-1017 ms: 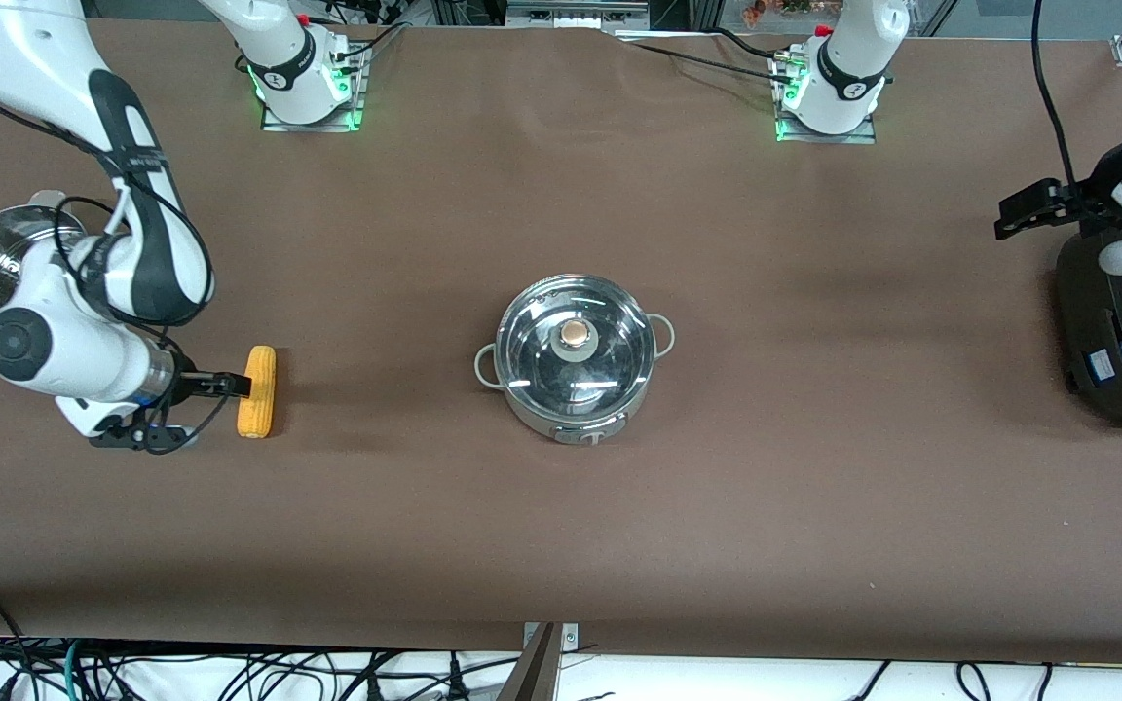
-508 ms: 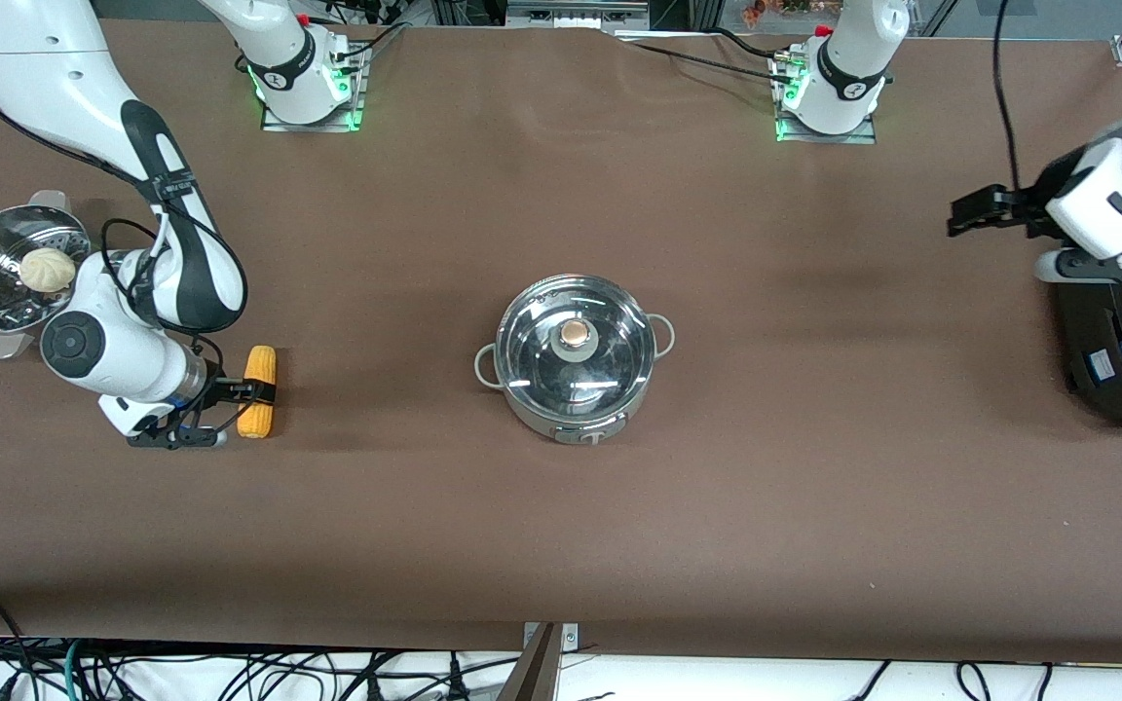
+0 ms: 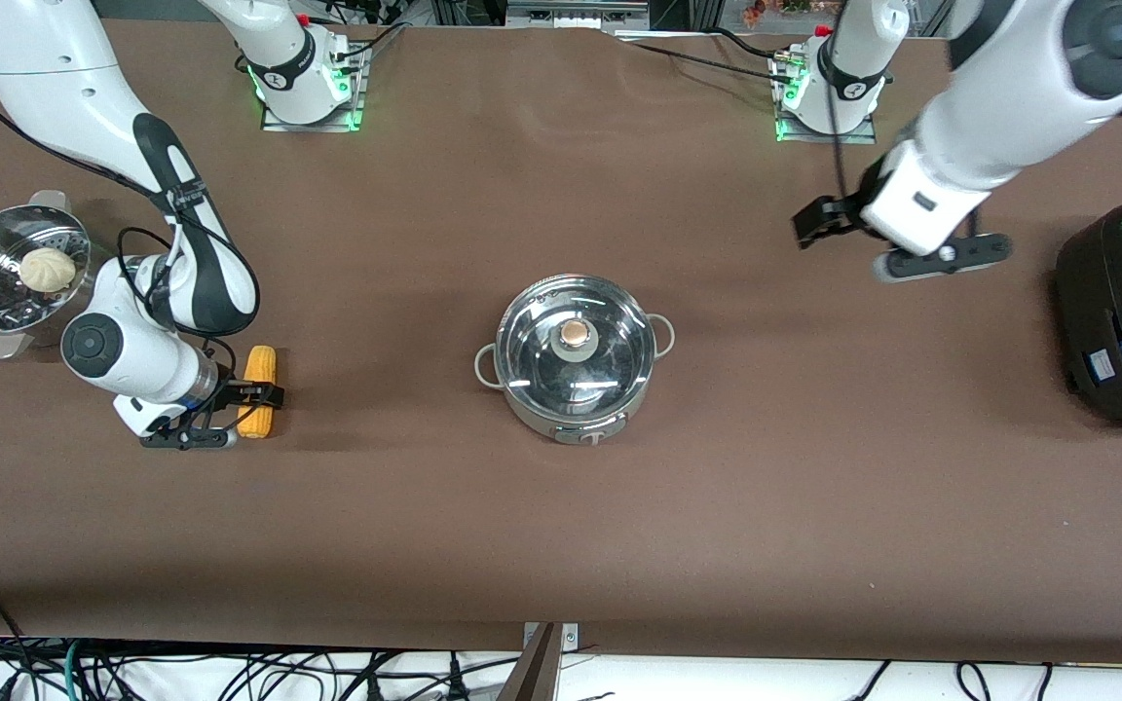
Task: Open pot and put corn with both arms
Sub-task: 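Lower the left gripper onto the pot lid knob and grasp it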
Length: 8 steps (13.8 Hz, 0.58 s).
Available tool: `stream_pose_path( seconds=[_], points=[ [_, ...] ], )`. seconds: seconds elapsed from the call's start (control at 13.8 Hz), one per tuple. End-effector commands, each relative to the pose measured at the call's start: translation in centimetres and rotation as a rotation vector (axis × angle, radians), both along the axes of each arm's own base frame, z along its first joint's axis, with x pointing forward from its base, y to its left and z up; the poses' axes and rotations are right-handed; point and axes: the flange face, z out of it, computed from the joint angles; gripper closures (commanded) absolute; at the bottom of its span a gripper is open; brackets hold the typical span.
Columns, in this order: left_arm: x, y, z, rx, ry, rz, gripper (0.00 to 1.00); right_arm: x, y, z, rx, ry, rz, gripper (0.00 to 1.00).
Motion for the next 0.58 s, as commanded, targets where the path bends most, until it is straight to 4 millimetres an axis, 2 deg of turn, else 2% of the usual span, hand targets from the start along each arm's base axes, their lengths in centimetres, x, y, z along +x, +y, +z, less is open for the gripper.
stream_pose_path(
  seconds=[0.0,0.07,0.15,0.22,0.36,0.51],
  points=[
    [1.5,-4.9,-3.0,-0.043,0.005,0.010,0.00,-0.1,0.0,-0.3,0.009,-0.010,0.000,0.28],
    [2.1,-7.2,-3.8,-0.049,0.014,0.003,0.00,-0.2,0.0,-0.4,0.009,-0.005,0.000,0.58],
    [2.4,-9.7,-4.5,-0.048,0.020,0.007,0.00,-0.2,0.0,-0.4,0.009,-0.002,0.000,0.77],
    [2.4,-12.3,-5.5,-0.041,0.030,0.010,0.00,-0.2,0.0,-0.4,0.009,0.000,0.006,0.88],
    [2.6,-16.0,-7.7,-0.027,0.041,0.007,0.00,-0.3,0.0,-0.5,0.009,0.001,0.017,1.00],
    [2.0,-20.2,-10.1,0.027,0.017,-0.052,0.00,-0.3,0.0,-0.5,0.009,0.006,0.017,1.00]
  ],
)
